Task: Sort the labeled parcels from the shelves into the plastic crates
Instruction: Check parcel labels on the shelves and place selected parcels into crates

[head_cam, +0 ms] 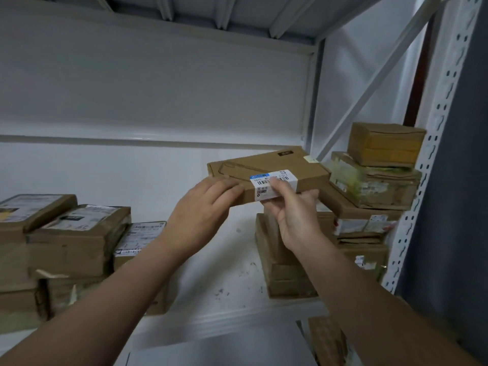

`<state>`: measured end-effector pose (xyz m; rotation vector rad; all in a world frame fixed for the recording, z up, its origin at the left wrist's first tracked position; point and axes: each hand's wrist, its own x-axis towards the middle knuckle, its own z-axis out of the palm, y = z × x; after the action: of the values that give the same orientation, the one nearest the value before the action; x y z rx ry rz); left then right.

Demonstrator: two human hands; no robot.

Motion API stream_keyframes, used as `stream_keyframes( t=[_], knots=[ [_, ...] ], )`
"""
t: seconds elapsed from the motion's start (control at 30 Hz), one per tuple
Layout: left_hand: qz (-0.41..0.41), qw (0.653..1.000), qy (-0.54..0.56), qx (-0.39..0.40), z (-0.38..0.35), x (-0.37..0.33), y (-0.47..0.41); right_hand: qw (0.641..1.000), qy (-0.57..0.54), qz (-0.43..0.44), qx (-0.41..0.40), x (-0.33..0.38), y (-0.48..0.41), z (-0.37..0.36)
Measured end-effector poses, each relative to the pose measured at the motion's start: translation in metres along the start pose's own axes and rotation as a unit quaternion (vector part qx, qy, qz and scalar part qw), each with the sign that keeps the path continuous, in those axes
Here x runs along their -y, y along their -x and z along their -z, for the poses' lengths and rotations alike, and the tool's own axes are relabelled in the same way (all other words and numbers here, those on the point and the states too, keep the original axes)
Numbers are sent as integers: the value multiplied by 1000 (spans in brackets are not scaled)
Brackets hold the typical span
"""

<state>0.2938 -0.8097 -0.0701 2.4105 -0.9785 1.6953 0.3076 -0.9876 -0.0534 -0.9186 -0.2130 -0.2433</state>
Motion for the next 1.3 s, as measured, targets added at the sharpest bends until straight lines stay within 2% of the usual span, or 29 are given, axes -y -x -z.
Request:
stream_keyframes(
  t=[0.07, 0.13, 0.23, 0.3, 0.4, 0.47, 0.57, 0.63, 0.77, 0.93, 1.1, 1.2, 1.3],
  knots=[
    [55, 998, 27, -12, 5, 10, 5, 999, 10, 30, 5, 0, -5, 7],
    [83, 996, 37, -9, 10, 22, 11, 992, 94, 84, 12, 3, -9, 18],
    [108, 994, 33, 3, 15, 33, 17, 944, 254, 197, 72, 6, -13, 31],
    [110, 993, 30, 2, 16, 37, 19, 919, 307, 224, 104, 6, -14, 33],
    [113, 992, 46, -29, 18, 42, 18, 921, 288, 212, 153, 7, -13, 30],
    [173, 978, 104, -53, 22, 41, 16, 928, 264, 200, 173, 8, -14, 29],
    [316, 917, 233, -77, 31, 35, 14, 919, 290, 224, 146, 12, -16, 26],
    [377, 884, 265, -79, 33, 34, 13, 905, 329, 242, 119, 11, -17, 23],
    [406, 867, 278, -85, 35, 34, 19, 895, 373, 221, 103, 5, -18, 18],
    [421, 857, 284, -89, 37, 33, 26, 920, 316, 191, 132, -2, -15, 13],
    [432, 855, 275, -84, 41, 40, 36, 922, 302, 200, 139, -8, -8, 3],
    [444, 853, 263, -77, 44, 46, 42, 907, 324, 216, 159, -12, 0, -4],
    [453, 854, 244, -76, 52, 56, 51, 868, 383, 232, 214, -20, 10, -10]
  ],
)
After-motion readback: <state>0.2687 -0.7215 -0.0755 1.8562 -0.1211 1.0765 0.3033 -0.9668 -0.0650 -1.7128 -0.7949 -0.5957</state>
